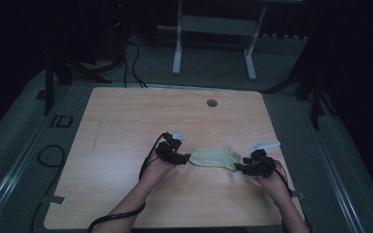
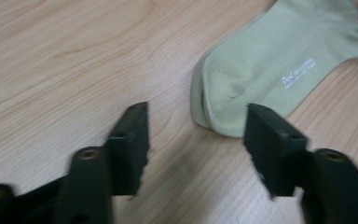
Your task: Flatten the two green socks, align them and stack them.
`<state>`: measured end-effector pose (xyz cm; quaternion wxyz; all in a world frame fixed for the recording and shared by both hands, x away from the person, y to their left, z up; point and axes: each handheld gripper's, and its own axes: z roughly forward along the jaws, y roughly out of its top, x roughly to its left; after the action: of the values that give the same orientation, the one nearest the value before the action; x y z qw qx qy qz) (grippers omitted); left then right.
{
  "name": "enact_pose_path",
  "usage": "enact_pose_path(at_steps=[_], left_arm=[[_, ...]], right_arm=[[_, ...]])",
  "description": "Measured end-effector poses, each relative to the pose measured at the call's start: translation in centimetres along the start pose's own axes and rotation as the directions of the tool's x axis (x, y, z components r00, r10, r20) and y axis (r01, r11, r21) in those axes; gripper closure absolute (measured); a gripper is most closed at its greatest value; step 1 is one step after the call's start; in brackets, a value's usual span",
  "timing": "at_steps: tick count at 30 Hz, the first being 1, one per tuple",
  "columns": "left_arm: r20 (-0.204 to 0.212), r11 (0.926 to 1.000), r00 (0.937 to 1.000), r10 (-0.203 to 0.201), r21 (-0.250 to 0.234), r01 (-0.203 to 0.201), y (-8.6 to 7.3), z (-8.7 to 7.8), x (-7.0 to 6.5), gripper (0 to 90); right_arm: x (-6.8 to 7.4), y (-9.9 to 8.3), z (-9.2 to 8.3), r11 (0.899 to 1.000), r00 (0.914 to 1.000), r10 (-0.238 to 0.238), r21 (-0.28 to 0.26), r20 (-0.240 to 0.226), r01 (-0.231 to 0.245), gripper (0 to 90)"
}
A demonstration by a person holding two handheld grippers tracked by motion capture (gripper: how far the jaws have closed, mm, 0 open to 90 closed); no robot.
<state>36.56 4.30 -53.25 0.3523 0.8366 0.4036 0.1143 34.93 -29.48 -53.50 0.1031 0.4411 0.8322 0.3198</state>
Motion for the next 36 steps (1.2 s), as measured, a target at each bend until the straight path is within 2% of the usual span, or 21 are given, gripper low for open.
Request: enact_pose_path(at_steps=[2, 5, 7, 8, 9, 12, 13, 16, 18, 21, 22, 27, 28, 30, 32, 36], left_arm=[[-0.016, 0.9999, 0.9999, 0.002, 0.017, -0.002, -0.6, -0.2, 0.0, 27.3], [0.018, 1.0, 0.9998, -0.008, 0.002, 0.008, -1.7, -0.8, 0.3, 15.8], [0.024, 0.9999, 0.9997, -0.01, -0.012, 0.01, -2.0, -1.0, 0.3, 14.9], [0.018, 0.9975, 0.9998, 0.003, -0.071, -0.001, -3.2, -1.6, 0.0, 14.9], [0.017, 0.9967, 0.9999, 0.0, -0.081, 0.001, -3.6, -1.7, -0.1, 13.1], [0.029, 0.997, 0.9996, -0.007, -0.077, 0.009, -4.1, -1.9, -0.2, 13.2], [0.043, 0.9971, 0.999, -0.008, -0.076, 0.011, -4.6, -1.9, -0.4, 12.6], [0.034, 0.9963, 0.9993, 0.018, -0.084, -0.015, -5.3, -2.1, -0.7, 8.8], [0.034, 0.9965, 0.9994, 0.011, -0.084, -0.008, -5.8, -2.3, -0.7, 7.3], [0.009, 0.996, 0.9995, 0.029, -0.084, -0.028, -6.4, -2.4, -0.7, 7.3], [-0.002, 0.9965, 0.9998, 0.021, -0.081, -0.021, -6.9, -2.6, -0.5, 7.3], [-0.004, 0.9962, 0.9999, 0.009, -0.087, -0.01, -7.9, -3.1, -0.1, 7.3], [-0.014, 0.9962, 0.9999, -0.006, -0.087, 0.005, -8.2, -3.4, 0.1, 7.3], [-0.022, 0.9961, 0.9997, -0.007, -0.088, 0.005, -8.3, -3.6, 0.2, 7.3], [-0.029, 0.9927, 0.9993, -0.025, -0.118, 0.021, -8.6, -4.4, 0.3, 7.3], [-0.041, 0.9918, 0.9988, -0.026, -0.126, 0.021, -9.1, -5.0, 0.4, 7.3]], right_arm=[[0.0, -0.5, -0.3, 1.0, 0.9998, -0.009, -0.022, -0.017, 0.009, 39.3], [-0.1, -1.3, -0.8, 0.998, 0.9996, -0.017, -0.053, -0.021, 0.016, 33.5], [-0.2, -1.6, -1.0, 0.998, 0.9996, -0.013, -0.062, -0.024, 0.011, 30.9], [-0.3, -1.8, -1.0, 0.999, 0.9994, -0.012, -0.051, -0.031, 0.01, 25.1], [-0.5, -2.6, -1.2, 0.998, 0.9985, -0.016, -0.068, -0.052, 0.013, 16.9], [-0.6, -3.1, -1.0, 0.996, 0.999, -0.01, -0.087, -0.043, 0.007, 16.8], [-0.6, -3.5, -0.9, 0.994, 0.9993, -0.034, -0.108, -0.014, 0.032, 15.3], [-0.6, -3.9, -0.8, 0.992, 0.9995, -0.026, -0.127, -0.018, 0.023, 14.5], [-0.6, -4.1, -0.9, 0.99, 0.9996, -0.026, -0.14, -0.01, 0.024, 14.5], [-0.6, -4.3, -1.0, 0.99, 0.9998, -0.02, -0.139, -0.001, 0.02, 14.5], [-0.7, -4.5, -1.0, 0.99, 0.9996, -0.027, -0.141, 0.011, 0.028, 14.4], [-0.6, -5.3, -1.0, 0.989, 0.9995, -0.023, -0.144, 0.021, 0.026, 14.2], [-0.7, -5.5, -1.0, 0.99, 0.9996, -0.022, -0.137, 0.018, 0.024, 14.1], [-0.7, -5.7, -0.9, 0.991, 0.9994, -0.023, -0.132, 0.025, 0.026, 14.1], [-0.7, -6.0, -1.0, 0.991, 0.9991, -0.02, -0.134, 0.038, 0.025, 14.1], [-0.5, -6.3, -1.3, 0.988, 0.9985, -0.012, -0.152, 0.054, 0.02, 13.9]])
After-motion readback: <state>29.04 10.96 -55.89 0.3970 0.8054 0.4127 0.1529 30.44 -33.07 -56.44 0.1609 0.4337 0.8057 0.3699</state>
